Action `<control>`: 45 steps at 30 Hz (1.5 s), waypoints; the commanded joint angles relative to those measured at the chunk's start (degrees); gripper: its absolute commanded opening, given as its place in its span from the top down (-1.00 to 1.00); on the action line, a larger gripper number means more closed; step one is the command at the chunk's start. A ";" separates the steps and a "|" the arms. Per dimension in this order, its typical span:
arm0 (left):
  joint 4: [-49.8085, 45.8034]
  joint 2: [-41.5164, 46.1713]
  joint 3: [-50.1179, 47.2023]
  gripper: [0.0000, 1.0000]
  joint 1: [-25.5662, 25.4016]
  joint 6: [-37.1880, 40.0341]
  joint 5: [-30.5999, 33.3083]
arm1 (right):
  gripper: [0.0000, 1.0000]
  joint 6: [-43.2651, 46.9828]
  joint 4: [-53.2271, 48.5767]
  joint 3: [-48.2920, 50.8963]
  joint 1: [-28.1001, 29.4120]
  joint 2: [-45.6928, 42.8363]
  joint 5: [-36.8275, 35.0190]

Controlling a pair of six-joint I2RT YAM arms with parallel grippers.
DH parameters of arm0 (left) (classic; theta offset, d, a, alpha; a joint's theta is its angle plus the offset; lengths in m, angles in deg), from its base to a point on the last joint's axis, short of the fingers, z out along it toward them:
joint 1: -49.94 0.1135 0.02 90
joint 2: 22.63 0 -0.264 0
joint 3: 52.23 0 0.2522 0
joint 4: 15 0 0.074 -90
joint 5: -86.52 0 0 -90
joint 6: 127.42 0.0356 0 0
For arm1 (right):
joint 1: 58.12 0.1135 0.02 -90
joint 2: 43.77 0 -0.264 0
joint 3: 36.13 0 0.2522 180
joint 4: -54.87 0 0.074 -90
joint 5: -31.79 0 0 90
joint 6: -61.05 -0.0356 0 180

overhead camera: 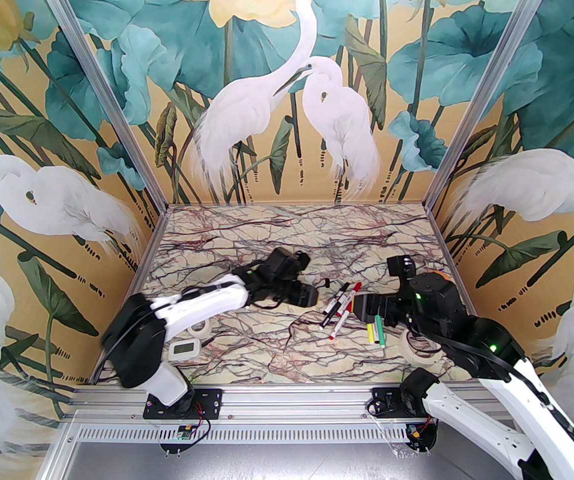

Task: Open the pen caps

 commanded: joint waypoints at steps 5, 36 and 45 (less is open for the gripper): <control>-3.88 -12.13 10.61 -0.01 -1.99 1.95 0.18 | -0.99 2.45 -3.33 0.51 0.32 -2.09 -0.82; -19.32 -31.45 30.44 0.24 -4.15 15.74 3.87 | -0.99 0.98 1.21 2.25 0.31 -1.71 0.02; -20.82 -32.96 32.15 0.34 -4.15 16.14 6.10 | -0.99 0.74 1.90 2.81 0.33 -1.55 0.57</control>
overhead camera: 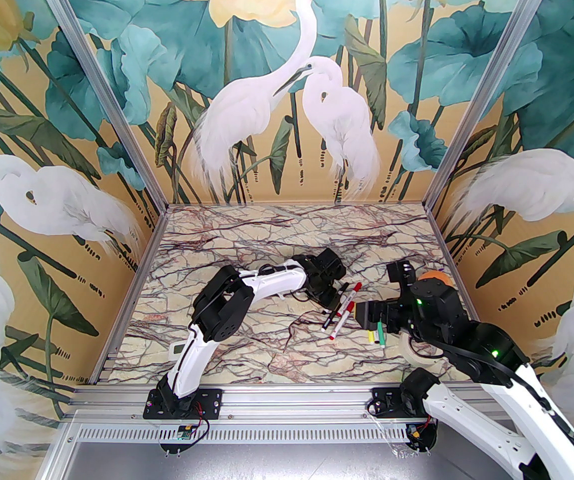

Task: Open the pen caps

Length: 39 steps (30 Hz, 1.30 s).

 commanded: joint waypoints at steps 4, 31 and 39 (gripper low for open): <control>-4.38 -3.12 3.25 0.37 -0.11 1.36 4.32 | -0.99 -1.19 2.24 1.12 0.31 0.22 0.71; -9.43 -5.64 6.91 0.60 -3.10 5.71 15.36 | -0.99 -2.05 4.19 1.95 0.33 1.35 1.69; -7.04 2.20 7.12 0.60 -3.10 5.33 13.70 | -0.99 -3.24 6.26 2.04 0.30 0.80 2.34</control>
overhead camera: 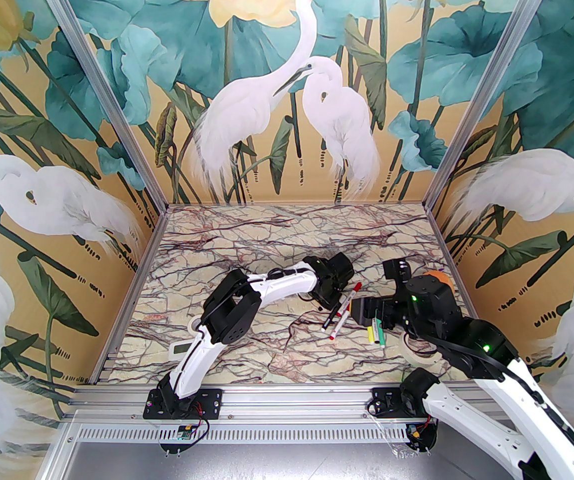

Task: Open the pen caps

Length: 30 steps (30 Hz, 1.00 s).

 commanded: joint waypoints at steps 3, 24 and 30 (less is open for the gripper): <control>0.97 7.91 -0.18 0.61 0.23 1.04 0.52 | -0.99 -2.04 3.03 0.71 0.31 -0.90 0.66; 27.81 46.15 -39.41 0.61 4.42 -13.50 -20.03 | -0.32 -17.88 20.54 5.37 -0.04 4.11 4.00; 32.59 53.76 -47.91 0.60 4.53 -15.03 -25.91 | -0.25 -18.89 29.17 4.87 -0.09 12.88 8.43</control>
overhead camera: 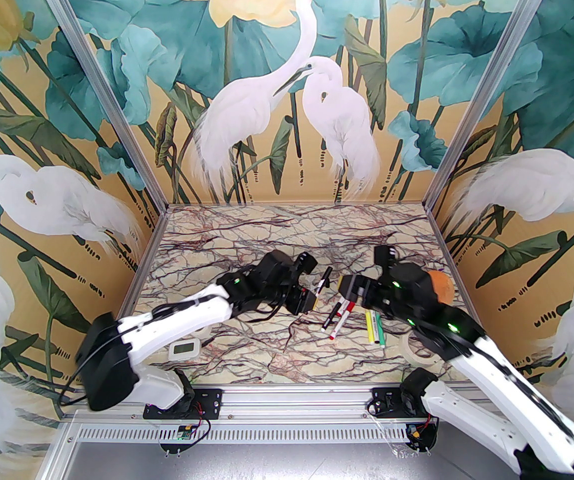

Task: Open the pen caps

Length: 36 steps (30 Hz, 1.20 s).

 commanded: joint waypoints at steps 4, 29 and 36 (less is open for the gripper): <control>7.35 5.67 -5.59 0.60 0.31 -3.07 -7.37 | -0.25 -1.69 9.73 -1.39 -0.11 7.73 4.52; 12.73 4.03 -7.46 0.61 0.31 -5.16 -11.13 | 0.51 -2.22 12.99 -0.95 -0.18 10.56 4.85; 13.36 3.38 -7.69 0.53 0.30 -5.59 -11.42 | 0.66 -1.93 12.94 -1.08 -0.22 9.90 4.93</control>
